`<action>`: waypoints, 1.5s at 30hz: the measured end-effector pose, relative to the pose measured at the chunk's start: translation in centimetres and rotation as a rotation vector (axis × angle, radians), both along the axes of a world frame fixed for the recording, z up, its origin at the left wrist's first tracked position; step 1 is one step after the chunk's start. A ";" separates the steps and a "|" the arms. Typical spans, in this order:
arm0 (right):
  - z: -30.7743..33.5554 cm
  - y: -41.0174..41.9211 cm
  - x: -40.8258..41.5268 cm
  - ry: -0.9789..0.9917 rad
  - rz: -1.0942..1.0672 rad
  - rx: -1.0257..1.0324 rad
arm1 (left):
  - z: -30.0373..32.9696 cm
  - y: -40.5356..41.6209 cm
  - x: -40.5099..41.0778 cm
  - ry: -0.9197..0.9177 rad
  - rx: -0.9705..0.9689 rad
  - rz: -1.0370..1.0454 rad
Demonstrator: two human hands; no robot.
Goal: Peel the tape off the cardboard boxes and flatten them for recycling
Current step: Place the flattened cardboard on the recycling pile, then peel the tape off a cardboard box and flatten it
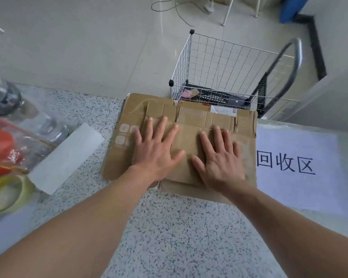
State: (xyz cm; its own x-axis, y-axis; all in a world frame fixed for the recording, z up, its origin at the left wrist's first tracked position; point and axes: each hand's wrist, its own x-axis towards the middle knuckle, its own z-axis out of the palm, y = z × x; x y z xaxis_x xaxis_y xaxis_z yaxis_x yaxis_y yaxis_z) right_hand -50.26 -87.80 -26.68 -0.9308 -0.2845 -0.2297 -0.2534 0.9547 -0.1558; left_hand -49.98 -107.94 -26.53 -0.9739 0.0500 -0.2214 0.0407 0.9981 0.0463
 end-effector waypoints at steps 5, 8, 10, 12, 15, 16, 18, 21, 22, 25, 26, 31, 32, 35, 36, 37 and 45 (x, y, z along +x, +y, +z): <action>3.6 1.9 -1.1 -0.224 -0.052 -0.288 | 3.4 2.0 -0.5 -0.135 -0.041 0.026; 6.9 4.2 0.7 -0.093 -0.239 -0.625 | 6.2 4.8 0.3 -0.073 0.095 0.045; 8.6 5.9 2.8 0.000 -0.329 -0.707 | 7.8 7.1 1.5 -0.009 0.153 0.008; 9.9 8.0 5.3 0.058 -0.423 -0.741 | 9.5 9.6 3.2 0.015 0.179 -0.061; 11.5 12.1 9.3 0.145 -0.530 -0.768 | 12.2 14.1 6.1 0.023 0.214 -0.175; 12.1 13.8 10.8 0.172 -0.562 -0.761 | 13.1 15.8 7.1 0.023 0.222 -0.218; 13.5 17.5 13.9 0.212 -0.621 -0.718 | 14.6 19.6 9.0 0.024 0.221 -0.310; 16.2 23.2 19.1 0.245 -0.709 -0.635 | 17.1 25.8 12.3 0.045 0.207 -0.471; 17.1 25.2 21.1 0.258 -0.742 -0.611 | 18.1 28.0 13.6 0.053 0.213 -0.526; 19.6 30.9 27.4 0.320 -0.823 -0.518 | 20.7 34.4 18.0 0.052 0.245 -0.658; 20.5 33.1 30.1 0.342 -0.856 -0.487 | 21.5 36.9 19.9 0.064 0.248 -0.708; 23.8 41.1 40.7 0.412 -1.007 -0.413 | 24.1 45.8 27.1 0.127 0.291 -0.877; 24.2 42.6 42.9 0.438 -1.035 -0.395 | 24.6 47.7 28.7 0.139 0.307 -0.908; 25.0 46.9 48.9 0.483 -1.157 -0.361 | 25.6 53.2 32.7 0.143 0.327 -1.005; 25.2 48.3 50.6 0.492 -1.203 -0.349 | 25.9 55.1 33.8 0.141 0.332 -1.040; 25.3 49.7 52.3 0.500 -1.246 -0.337 | 26.1 56.9 34.9 0.139 0.340 -1.075; 26.0 58.1 63.4 0.561 -1.568 -0.237 | 26.5 71.5 41.6 0.114 0.347 -1.435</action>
